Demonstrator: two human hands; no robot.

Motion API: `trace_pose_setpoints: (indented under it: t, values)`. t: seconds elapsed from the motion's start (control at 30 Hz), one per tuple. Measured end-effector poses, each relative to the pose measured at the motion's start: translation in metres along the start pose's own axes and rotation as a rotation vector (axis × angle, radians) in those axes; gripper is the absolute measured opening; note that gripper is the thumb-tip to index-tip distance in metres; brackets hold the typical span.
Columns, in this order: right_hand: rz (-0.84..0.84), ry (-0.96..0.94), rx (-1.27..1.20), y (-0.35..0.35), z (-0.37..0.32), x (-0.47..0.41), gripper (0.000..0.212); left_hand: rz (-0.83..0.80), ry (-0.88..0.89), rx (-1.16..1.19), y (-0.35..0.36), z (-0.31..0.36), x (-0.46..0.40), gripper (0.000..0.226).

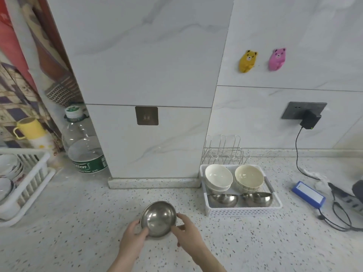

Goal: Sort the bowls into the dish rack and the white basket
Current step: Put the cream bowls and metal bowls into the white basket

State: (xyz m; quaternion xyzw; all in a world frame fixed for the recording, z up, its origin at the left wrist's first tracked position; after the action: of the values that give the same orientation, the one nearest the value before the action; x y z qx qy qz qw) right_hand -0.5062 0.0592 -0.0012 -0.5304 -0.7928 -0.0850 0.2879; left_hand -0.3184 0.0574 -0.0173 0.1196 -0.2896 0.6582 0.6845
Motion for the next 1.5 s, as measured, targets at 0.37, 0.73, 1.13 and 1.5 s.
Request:
trace_pose_setpoints:
  t: [0.37, 0.73, 1.13, 1.5]
  values:
    - [0.12, -0.363, 0.153, -0.094, -0.025, 0.039, 0.047, -0.146, 0.117, 0.095, 0.058, 0.083, 0.001, 0.025]
    - [0.278, -0.389, -0.024, -0.205, 0.007, 0.075, 0.028, -0.289, 0.277, -0.059, 0.165, 0.137, 0.004, 0.029]
    - [0.347, -0.218, 0.105, -0.267, -0.003, 0.042, 0.025, -0.125, 0.303, -0.228, 0.197, 0.175, -0.027, 0.034]
    - [0.199, -0.126, 0.142, -0.285, -0.008, -0.009, 0.045, -0.127, 0.164, -0.416, 0.194, 0.174, -0.068, 0.046]
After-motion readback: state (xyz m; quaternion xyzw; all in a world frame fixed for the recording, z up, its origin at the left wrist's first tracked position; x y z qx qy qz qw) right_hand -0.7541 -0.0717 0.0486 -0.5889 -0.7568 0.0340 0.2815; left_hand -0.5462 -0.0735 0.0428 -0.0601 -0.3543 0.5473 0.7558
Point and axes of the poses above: each hand's wrist, its own x-axis away from the middle knuckle, its own y-axis out of the palm, z = x × y, the point moved 5 cm from there along -x, towards the middle knuckle, and after that the axes turned 14 degrees about -z, right-handed, at the moved point
